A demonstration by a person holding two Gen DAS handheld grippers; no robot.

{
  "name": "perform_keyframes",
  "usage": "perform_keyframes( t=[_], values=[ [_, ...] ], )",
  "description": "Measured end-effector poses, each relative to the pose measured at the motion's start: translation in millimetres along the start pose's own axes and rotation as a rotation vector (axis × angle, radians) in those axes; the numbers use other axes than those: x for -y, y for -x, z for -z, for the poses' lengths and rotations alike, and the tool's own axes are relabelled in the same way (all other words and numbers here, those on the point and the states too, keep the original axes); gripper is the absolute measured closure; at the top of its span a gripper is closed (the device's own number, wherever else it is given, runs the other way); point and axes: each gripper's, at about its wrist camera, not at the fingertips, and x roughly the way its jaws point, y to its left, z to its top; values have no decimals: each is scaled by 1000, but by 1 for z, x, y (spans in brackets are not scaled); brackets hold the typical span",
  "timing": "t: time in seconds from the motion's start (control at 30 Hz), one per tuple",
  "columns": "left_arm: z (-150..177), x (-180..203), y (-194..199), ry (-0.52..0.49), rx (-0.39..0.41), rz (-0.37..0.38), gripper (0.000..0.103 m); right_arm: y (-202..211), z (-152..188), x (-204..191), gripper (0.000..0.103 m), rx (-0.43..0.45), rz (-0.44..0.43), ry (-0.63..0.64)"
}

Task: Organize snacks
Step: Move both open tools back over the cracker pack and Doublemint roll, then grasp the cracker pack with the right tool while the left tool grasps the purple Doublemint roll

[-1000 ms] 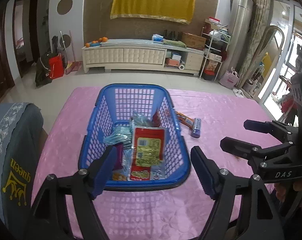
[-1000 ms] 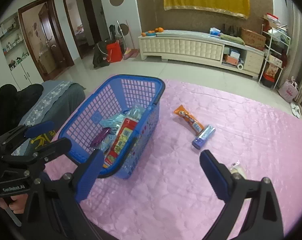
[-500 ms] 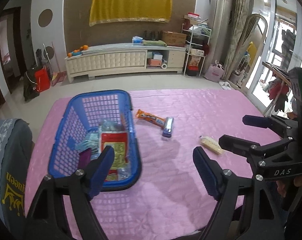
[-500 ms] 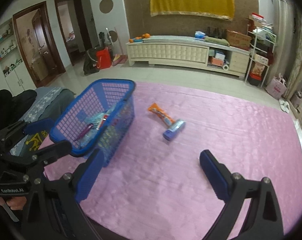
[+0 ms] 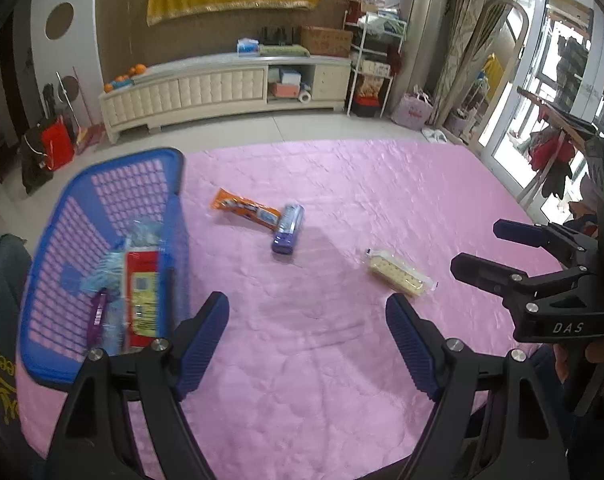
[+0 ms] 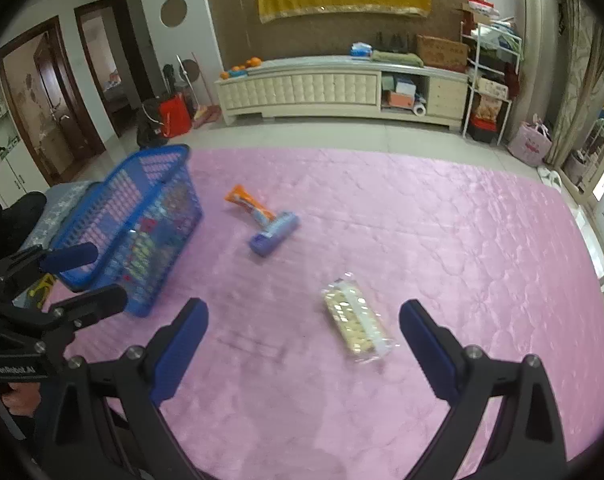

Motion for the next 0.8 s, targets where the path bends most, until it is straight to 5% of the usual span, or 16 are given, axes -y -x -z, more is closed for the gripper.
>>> perform_keyframes(
  t=[0.23, 0.8],
  values=[
    [-4, 11, -45, 3, -66, 1, 24, -31, 9, 31, 5, -52, 22, -22],
    [-3, -2, -122, 58, -189, -10, 24, -136, 24, 49, 5, -210, -22, 162]
  ],
)
